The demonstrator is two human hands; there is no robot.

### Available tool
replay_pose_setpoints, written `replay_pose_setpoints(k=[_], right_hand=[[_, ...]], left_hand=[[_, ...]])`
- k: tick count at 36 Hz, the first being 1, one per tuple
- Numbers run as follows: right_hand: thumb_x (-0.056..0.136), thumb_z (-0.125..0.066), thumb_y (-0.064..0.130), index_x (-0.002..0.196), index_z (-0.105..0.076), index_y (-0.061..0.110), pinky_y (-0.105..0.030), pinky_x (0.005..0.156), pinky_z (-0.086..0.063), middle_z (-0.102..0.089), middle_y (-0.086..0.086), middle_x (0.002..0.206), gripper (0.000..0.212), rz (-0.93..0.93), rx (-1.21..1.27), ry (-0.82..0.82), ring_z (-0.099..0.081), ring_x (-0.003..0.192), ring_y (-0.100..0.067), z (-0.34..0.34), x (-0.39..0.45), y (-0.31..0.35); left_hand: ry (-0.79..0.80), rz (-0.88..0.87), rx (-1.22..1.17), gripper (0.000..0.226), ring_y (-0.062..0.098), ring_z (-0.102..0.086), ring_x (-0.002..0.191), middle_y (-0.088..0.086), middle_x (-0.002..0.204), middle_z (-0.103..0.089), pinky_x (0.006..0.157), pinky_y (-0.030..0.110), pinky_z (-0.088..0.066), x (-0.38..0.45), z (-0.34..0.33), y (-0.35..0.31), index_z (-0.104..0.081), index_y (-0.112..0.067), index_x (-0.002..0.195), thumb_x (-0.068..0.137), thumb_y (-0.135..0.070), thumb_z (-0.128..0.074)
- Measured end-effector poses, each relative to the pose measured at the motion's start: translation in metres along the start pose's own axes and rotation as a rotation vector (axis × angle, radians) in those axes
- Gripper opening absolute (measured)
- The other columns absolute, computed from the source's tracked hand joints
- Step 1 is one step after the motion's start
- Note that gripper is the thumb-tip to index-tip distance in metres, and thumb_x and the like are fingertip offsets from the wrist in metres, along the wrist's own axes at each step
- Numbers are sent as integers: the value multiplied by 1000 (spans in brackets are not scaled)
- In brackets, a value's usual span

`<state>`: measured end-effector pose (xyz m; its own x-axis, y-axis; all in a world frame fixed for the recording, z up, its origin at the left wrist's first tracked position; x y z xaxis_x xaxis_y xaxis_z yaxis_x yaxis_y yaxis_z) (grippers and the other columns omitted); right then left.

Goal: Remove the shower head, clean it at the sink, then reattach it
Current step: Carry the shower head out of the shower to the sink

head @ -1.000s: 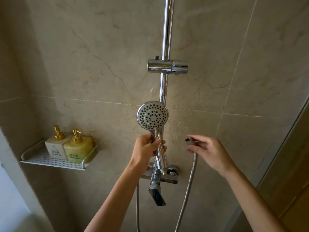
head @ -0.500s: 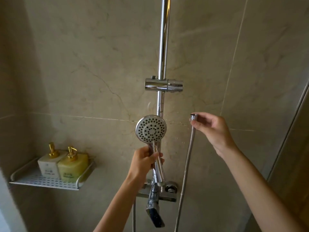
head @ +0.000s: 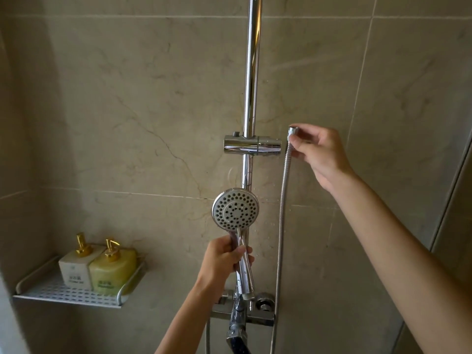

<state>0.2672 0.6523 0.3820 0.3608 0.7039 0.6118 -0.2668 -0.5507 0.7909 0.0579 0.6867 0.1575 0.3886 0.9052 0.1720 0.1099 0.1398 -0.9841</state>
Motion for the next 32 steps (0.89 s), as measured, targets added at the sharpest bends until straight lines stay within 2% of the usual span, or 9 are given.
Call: replay_pose_setpoints(k=[5,10,16,24,28,32], right_hand=[[89,-68,-3,112,-70,7,-39,93,-53,-68,-2,90,25,17,0,44,-63,88,-17,-11,13,19],[88,-70,-1,113,-71,9,-36,89,-54,-69,-1,91,27,20,-64,65,-64,88,-17,-18,23,28],[86,-73,2,98,-72,19,-24,74,-55,-72,-2,94,21,23,-114,119,-66,89,-15,-28,29,30],[85,-76,7,87,-73,23,-22,79,-55,-74,-1,87,16,43,-192,153,-69,82,-12,-35,30,22],[85,-77,14,93,-73,24,-8,67,-46,-74,4,91,13,60,-248,158,-67,84,-6,-32,29,17],[86,-77,16,95,-73,23,-4,66,-44,-72,6,90,12,59,-262,164,-65,81,-1,-28,27,12]], left_hand=[[-1,14,-8,12,34,-75,84,22,92,-74,73,39,-61,-1,1,1,-63,8,100,95,6,-53],[3,6,-11,12,33,-75,84,20,90,-74,80,48,-61,-2,2,1,-63,7,99,95,6,-52],[0,2,-7,12,33,-75,83,20,90,-74,84,56,-58,-1,2,0,-63,7,98,95,6,-52],[-8,6,-16,10,34,-75,84,18,87,-75,85,58,-57,0,2,2,-64,6,96,94,6,-54],[-4,-1,-12,9,34,-75,83,16,86,-75,83,55,-59,1,1,1,-64,6,96,94,5,-55],[1,-4,-16,11,33,-75,84,17,88,-75,82,51,-60,2,0,2,-65,7,98,94,5,-55]])
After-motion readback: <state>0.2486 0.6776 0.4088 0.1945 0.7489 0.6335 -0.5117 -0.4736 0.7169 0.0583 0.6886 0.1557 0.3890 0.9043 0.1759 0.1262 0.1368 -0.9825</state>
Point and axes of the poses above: each hand's wrist, its own x-axis towards the middle knuckle, its own z-axis out of the back of the hand, y = z × x, the point moved 8 cm from there along x, towards the middle knuckle
